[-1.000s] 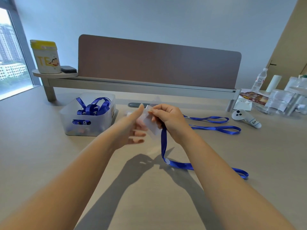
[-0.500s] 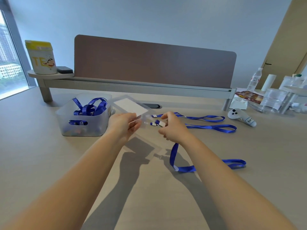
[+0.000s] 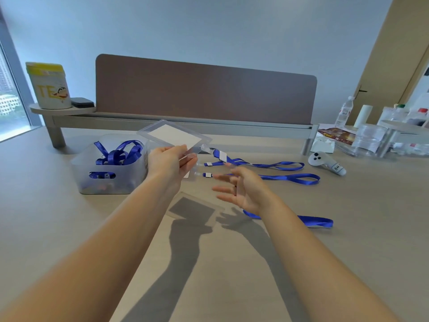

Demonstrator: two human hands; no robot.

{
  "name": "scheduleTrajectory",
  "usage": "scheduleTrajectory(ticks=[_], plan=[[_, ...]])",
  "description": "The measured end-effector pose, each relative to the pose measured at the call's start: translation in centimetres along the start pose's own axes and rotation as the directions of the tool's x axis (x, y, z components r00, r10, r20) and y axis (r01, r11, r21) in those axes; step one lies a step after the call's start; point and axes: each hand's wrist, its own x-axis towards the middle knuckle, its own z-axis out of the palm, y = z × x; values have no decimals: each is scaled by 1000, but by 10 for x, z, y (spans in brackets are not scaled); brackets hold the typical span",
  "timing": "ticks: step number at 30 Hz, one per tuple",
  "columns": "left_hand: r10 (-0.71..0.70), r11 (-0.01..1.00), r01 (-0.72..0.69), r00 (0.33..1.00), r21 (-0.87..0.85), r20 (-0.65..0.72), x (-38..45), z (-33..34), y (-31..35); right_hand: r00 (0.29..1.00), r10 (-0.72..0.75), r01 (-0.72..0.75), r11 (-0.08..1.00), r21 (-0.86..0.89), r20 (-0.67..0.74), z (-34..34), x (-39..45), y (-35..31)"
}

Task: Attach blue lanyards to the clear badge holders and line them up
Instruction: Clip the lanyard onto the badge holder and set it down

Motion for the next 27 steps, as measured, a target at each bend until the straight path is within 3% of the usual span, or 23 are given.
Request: scheduleTrajectory(ticks=[3, 8, 10, 13, 20, 27], plan=[[-11, 1000, 11, 1000, -6, -11, 2, -3, -6, 992, -122, 122, 890, 440, -27, -2, 8, 6], [-99, 995, 97, 993, -24, -70, 15, -13, -22, 960, -122, 258, 741, 620, -253, -18, 18, -3], [-125, 992, 124, 985, -15, -117, 22, -21, -29, 926, -103, 316, 736, 599, -362, -31, 24, -5], [-169, 984, 176, 967, 21, -190, 37, -26, -49, 868, -56, 323, 820, 473, -494, -60, 37, -3], [-208, 971, 234, 934, 55, -291, 60, -32, -81, 845, -20, 158, 964, 213, -535, -102, 59, -2], [-219, 976, 203, 922, -83, -321, 85, -25, -99, 789, -224, 401, 893, 204, -572, -110, 75, -1]])
